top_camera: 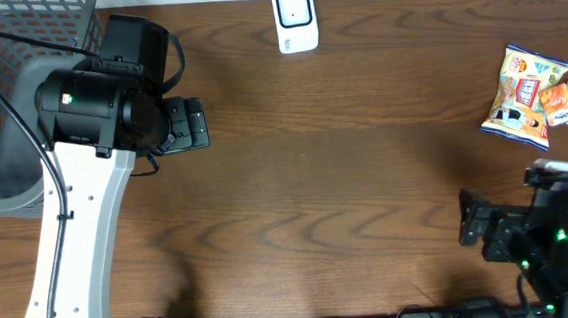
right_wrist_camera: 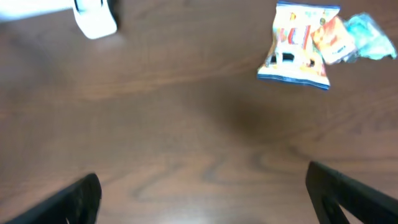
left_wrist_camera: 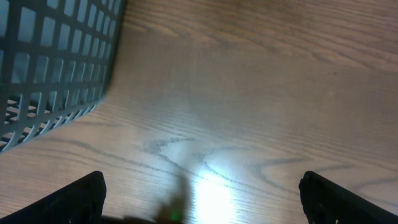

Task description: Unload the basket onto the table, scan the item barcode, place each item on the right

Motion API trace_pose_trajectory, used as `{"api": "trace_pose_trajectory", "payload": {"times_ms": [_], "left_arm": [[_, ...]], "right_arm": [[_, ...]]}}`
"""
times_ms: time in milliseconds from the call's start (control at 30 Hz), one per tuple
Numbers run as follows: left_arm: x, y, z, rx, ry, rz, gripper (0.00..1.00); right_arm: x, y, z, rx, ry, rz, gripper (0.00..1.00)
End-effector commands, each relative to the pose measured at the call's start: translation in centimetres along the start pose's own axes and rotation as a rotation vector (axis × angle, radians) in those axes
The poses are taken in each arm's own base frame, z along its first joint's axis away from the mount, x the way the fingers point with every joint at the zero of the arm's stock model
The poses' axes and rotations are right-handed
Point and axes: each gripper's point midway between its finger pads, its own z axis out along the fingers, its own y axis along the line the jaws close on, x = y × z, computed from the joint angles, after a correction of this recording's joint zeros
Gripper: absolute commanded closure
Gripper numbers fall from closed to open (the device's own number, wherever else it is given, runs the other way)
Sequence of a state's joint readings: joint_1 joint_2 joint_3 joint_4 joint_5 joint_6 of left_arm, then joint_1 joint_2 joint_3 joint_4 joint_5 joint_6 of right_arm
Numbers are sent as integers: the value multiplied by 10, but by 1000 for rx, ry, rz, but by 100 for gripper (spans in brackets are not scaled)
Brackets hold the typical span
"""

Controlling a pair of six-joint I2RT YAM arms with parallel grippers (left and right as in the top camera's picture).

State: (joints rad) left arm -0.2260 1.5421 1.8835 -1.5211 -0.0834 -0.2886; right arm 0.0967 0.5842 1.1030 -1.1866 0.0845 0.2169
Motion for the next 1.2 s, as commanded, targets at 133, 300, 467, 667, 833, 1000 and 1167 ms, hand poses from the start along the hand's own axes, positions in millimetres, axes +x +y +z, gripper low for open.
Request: {"api": "trace_pose_trajectory", "payload": {"times_ms": [133, 300, 467, 667, 833, 1000, 1167], "left_arm": [[1, 1, 1, -8, 4, -4, 2], [1, 1, 1, -8, 4, -4, 2], [1, 1, 1, -8, 4, -4, 2], [1, 1, 1, -8, 4, -4, 2], [1, 1, 1, -8, 4, -4, 2], [1, 1, 1, -8, 4, -4, 2], [1, 1, 1, -8, 4, -4, 2]], "right_arm": [[27, 1, 41, -45, -127, -20, 1], [37, 18, 61, -149, -235, -131, 1], [38, 33, 72, -234, -364, -210, 1], [37, 35, 90, -249, -481, -208, 1], [32, 37, 94, -261, -573, -202, 1], [31, 25, 99, -225, -613, -89, 1], [37, 24, 106, -226, -619, -89, 1]]}}
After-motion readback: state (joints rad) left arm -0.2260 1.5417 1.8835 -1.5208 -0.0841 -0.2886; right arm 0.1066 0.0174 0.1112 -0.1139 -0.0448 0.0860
